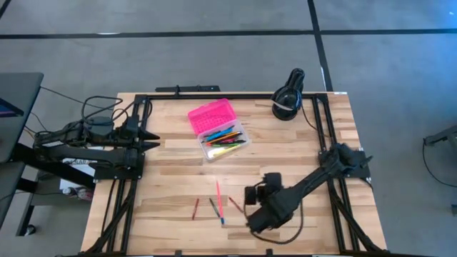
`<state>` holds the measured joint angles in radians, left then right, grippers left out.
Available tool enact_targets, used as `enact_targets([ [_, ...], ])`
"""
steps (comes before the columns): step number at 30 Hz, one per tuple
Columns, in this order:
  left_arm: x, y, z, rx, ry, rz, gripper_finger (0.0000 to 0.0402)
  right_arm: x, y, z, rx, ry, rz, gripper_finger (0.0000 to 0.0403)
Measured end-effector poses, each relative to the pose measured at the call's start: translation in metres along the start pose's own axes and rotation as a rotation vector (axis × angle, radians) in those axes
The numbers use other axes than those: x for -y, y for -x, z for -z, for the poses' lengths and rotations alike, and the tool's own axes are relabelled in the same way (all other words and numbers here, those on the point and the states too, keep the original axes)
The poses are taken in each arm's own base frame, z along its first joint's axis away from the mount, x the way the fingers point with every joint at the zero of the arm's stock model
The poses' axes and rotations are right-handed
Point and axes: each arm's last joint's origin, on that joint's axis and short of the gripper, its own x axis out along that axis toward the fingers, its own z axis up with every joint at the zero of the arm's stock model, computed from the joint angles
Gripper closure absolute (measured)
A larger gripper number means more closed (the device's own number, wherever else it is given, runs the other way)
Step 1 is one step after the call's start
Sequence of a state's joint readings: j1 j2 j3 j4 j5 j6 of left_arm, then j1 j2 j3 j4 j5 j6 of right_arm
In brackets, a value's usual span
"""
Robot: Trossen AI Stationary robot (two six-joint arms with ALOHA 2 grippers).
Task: Pick & place school supplies into a supply box
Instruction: Put the blue scissors into the pink supply box
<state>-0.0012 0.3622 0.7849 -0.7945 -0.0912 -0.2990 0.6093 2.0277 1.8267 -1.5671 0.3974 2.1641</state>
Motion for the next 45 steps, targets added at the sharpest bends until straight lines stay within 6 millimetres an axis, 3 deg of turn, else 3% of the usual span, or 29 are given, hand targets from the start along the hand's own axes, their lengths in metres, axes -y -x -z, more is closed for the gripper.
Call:
enact_targets([
  [6, 0.0, 0.0, 0.0, -0.002, 0.011, 0.004, 0.0281, 0.029, -0.02, -0.001, -0.09, -0.065, -0.147, 0.0282],
  [11, 0.0, 0.0, 0.0, -0.004, 0.012, 0.003, 0.0281, 0.024, -0.074, 0.021, -0.294, -0.21, -0.368, 0.0282],
  [15, 0.0, 0.0, 0.001, -0.006, 0.012, 0.001, 0.0281, 0.015, -0.094, 0.029, -0.354, -0.265, -0.427, 0.0282],
  [21, 0.0, 0.0, 0.001, -0.009, 0.011, -0.007, 0.0281, 0.019, -0.081, 0.019, -0.296, -0.207, -0.267, 0.0282],
  [26, -0.001, 0.0, 0.001, -0.007, 0.01, -0.014, 0.0281, 0.021, -0.077, 0.019, -0.442, -0.167, -0.125, 0.0282],
  [36, -0.001, 0.0, 0.002, -0.017, 0.008, -0.017, 0.0281, 0.021, -0.076, 0.025, -0.502, -0.158, -0.113, 0.0282],
  [40, -0.001, 0.0, 0.003, -0.033, 0.006, -0.022, 0.0281, 0.022, -0.087, 0.036, -0.555, -0.126, -0.025, 0.0282],
  [45, -0.002, 0.0, 0.005, -0.048, 0.005, -0.027, 0.0281, 0.008, -0.096, 0.056, -0.595, -0.126, -0.065, 0.0282],
])
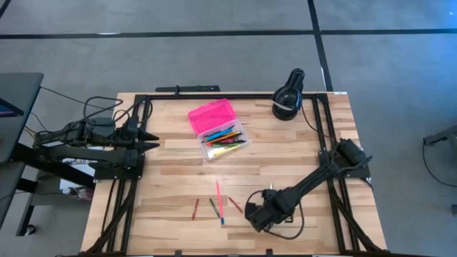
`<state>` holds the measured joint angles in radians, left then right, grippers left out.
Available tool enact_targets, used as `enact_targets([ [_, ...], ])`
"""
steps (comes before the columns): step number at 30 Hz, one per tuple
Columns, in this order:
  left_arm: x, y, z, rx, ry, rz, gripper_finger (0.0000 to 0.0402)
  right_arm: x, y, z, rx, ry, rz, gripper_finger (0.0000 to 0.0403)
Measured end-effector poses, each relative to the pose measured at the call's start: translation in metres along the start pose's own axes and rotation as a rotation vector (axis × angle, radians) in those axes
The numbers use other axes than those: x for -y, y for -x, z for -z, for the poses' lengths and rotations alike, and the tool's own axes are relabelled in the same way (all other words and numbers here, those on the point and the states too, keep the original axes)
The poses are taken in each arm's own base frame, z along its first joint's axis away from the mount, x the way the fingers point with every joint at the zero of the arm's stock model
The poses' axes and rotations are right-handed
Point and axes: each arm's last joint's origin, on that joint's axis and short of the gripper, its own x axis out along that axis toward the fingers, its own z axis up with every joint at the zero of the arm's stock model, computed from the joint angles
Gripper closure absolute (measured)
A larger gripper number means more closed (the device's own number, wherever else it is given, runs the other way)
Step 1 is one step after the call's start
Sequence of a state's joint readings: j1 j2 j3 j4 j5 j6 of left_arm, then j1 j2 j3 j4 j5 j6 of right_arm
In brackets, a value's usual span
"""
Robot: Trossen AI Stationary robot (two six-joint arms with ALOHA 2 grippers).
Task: Pick & place school supplies into a supply box
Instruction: Put the blue scissors into the pink supply box
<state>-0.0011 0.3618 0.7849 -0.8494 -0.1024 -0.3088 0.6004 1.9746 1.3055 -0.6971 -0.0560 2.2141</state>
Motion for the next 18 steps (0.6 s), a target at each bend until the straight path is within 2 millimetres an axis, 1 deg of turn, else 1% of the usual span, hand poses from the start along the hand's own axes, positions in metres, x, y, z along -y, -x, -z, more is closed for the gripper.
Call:
enact_targets([
  [2, 0.0, 0.0, 0.0, 0.0, 0.0, 0.0, 0.0281, -0.007, -0.004, 0.006, -0.021, 0.006, -0.011, 0.0282],
  [4, 0.0, 0.0, 0.0, 0.001, 0.0, -0.002, 0.0281, -0.009, -0.007, 0.008, -0.023, 0.007, 0.011, 0.0283],
  [7, 0.0, 0.0, 0.0, 0.003, -0.001, -0.007, 0.0281, -0.012, -0.008, 0.012, -0.022, 0.013, 0.023, 0.0283],
  [10, 0.0, 0.0, 0.0, 0.005, -0.001, -0.011, 0.0281, -0.011, -0.003, 0.013, 0.026, 0.019, 0.05, 0.0282],
  [15, 0.0, 0.0, 0.0, 0.006, 0.0, -0.014, 0.0281, -0.012, 0.019, 0.014, 0.073, 0.021, 0.092, 0.0282],
  [18, 0.0, 0.0, 0.0, 0.006, 0.0, -0.013, 0.0281, -0.011, 0.024, 0.014, 0.093, 0.024, 0.124, 0.0282],
])
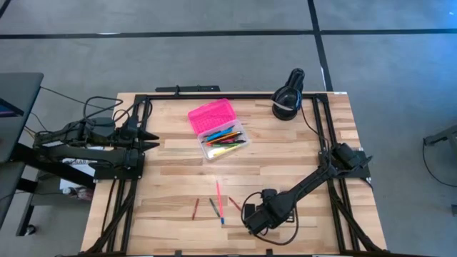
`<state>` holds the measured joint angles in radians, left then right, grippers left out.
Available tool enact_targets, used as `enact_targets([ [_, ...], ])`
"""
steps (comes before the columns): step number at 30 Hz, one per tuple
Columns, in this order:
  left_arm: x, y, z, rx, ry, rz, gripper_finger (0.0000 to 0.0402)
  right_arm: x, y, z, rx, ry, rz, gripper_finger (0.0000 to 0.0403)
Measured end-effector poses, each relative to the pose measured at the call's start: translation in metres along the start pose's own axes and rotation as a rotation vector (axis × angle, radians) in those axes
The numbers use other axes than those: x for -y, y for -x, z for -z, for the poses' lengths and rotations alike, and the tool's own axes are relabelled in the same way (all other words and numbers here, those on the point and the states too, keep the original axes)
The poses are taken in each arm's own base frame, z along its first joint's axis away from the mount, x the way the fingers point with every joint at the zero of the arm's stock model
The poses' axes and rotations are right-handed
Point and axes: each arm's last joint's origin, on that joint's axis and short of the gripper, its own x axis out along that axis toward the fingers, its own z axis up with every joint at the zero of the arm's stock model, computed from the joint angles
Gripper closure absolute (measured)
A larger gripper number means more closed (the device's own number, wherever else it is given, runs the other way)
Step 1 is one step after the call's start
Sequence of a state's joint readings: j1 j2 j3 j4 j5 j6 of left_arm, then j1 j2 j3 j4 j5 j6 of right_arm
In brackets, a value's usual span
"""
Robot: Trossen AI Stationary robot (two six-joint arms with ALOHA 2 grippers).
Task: Pick & place school supplies into a supply box
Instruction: Put the blue scissors into the pink supply box
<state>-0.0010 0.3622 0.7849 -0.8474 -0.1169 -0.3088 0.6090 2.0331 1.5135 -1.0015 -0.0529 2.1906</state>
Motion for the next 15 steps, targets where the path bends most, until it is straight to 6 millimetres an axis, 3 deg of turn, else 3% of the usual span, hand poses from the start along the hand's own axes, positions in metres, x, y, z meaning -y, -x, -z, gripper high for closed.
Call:
enact_targets([
  [15, 0.0, 0.0, 0.0, -0.002, 0.013, 0.005, 0.0281, 0.016, -0.003, -0.004, 0.062, 0.027, 0.136, 0.0282],
])
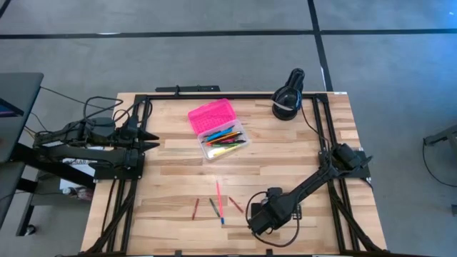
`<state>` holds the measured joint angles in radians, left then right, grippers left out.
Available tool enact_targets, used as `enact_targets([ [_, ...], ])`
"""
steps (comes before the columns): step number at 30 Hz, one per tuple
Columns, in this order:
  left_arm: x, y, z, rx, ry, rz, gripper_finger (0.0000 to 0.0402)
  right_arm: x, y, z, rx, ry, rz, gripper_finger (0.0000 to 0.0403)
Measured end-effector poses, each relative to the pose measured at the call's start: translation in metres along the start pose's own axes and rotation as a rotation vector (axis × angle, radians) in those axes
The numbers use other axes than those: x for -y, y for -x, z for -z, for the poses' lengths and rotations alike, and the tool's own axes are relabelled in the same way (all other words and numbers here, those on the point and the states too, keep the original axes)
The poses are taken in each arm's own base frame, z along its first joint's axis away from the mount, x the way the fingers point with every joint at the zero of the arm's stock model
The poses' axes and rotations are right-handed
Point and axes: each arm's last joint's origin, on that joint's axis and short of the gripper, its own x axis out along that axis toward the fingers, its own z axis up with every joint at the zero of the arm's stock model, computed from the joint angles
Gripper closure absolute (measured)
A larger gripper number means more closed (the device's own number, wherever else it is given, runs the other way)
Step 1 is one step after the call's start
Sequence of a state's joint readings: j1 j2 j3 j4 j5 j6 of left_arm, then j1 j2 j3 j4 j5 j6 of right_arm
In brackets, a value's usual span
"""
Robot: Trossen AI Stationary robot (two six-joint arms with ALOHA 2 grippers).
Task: Pick & place school supplies into a supply box
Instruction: Put the blue scissors into the pink supply box
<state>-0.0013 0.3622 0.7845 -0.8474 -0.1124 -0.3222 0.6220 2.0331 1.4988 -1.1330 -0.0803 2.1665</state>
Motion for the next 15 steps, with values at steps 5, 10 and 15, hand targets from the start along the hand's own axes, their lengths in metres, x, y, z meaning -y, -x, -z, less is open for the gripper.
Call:
enact_targets([
  [5, 0.0, 0.0001, 0.0, 0.0, 0.01, 0.0, 0.0281, -0.0003, -0.0043, -0.0005, -0.002, 0.04, -0.009, 0.0282],
  [10, 0.0, -0.0001, 0.0001, 0.0, 0.022, 0.0, 0.0281, -0.0035, -0.004, -0.0039, 0.014, 0.073, -0.029, 0.0282],
  [15, 0.0, 0.0, 0.0001, 0.0, 0.031, 0.0, 0.0281, -0.0087, -0.0034, -0.009, 0.002, 0.104, -0.041, 0.0282],
])
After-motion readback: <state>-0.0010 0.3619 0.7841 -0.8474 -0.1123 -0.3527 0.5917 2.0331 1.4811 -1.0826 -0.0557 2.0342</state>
